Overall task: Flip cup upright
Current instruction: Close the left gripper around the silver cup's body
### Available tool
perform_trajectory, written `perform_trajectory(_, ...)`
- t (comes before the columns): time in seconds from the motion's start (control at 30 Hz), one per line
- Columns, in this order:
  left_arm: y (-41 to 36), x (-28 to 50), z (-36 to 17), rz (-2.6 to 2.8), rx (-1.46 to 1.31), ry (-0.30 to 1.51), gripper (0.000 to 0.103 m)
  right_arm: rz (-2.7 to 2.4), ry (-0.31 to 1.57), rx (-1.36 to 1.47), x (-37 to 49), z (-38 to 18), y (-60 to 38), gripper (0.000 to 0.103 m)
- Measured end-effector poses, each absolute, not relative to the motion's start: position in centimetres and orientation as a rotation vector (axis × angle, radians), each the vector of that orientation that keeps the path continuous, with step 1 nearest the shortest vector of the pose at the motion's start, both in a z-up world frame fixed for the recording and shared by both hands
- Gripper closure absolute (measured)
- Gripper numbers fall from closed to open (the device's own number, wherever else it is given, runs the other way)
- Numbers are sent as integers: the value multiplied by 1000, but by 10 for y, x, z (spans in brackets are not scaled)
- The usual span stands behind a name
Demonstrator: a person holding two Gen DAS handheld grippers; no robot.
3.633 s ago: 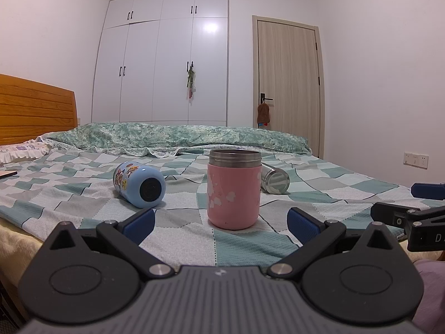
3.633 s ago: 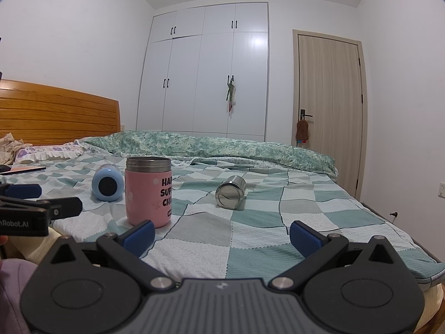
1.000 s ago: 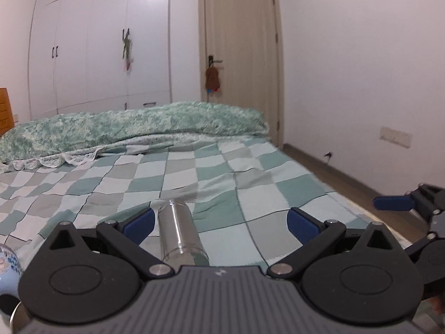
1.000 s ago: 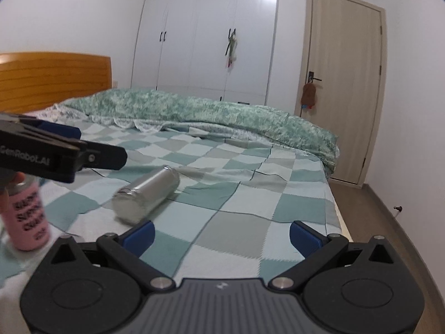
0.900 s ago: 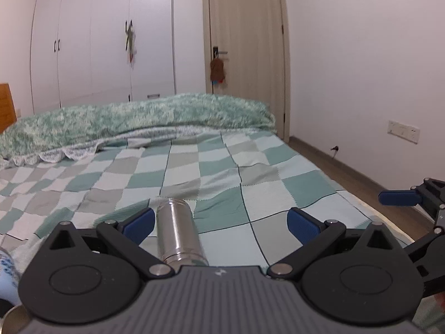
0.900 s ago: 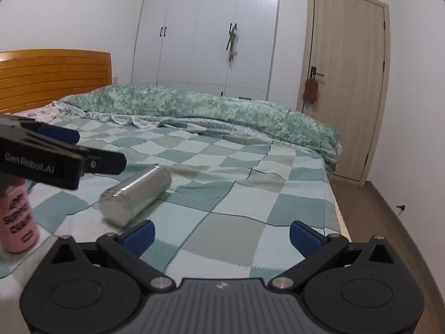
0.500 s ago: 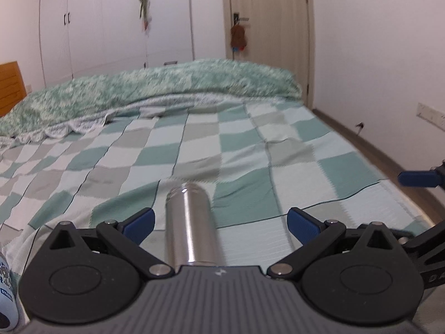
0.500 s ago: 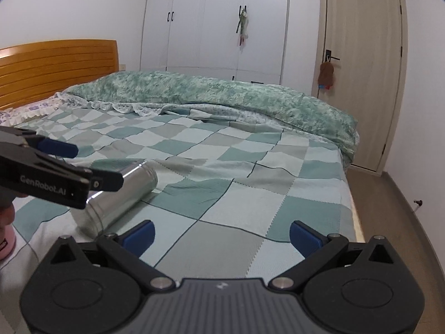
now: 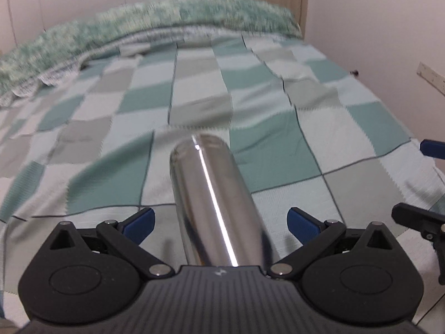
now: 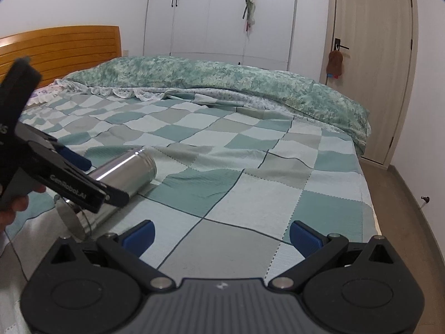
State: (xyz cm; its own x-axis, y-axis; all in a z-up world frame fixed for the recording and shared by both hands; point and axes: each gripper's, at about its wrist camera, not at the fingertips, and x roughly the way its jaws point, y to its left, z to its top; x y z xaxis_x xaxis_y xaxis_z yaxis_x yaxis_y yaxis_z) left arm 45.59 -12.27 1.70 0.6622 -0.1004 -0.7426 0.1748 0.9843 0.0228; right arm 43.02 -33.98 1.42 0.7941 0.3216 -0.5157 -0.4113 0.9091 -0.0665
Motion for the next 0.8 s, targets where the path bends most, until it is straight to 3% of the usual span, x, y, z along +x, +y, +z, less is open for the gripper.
perform_trajectory(0.23,-126,469,6,-178,101,879,1,368,527,-182,437,6,-336,0)
perform_trajectory(0.3,-127,470,5,-179,100,894,20,363,530,-183,437,4,-335,0)
perform_trajectory(0.37,-126,472,1,-205,56,938,31,361,534,-183,437,3,-335,0)
perform_trajectory(0.8,-122,456,8,-195,5,903,36,378,502,-175,422,13,-340,0)
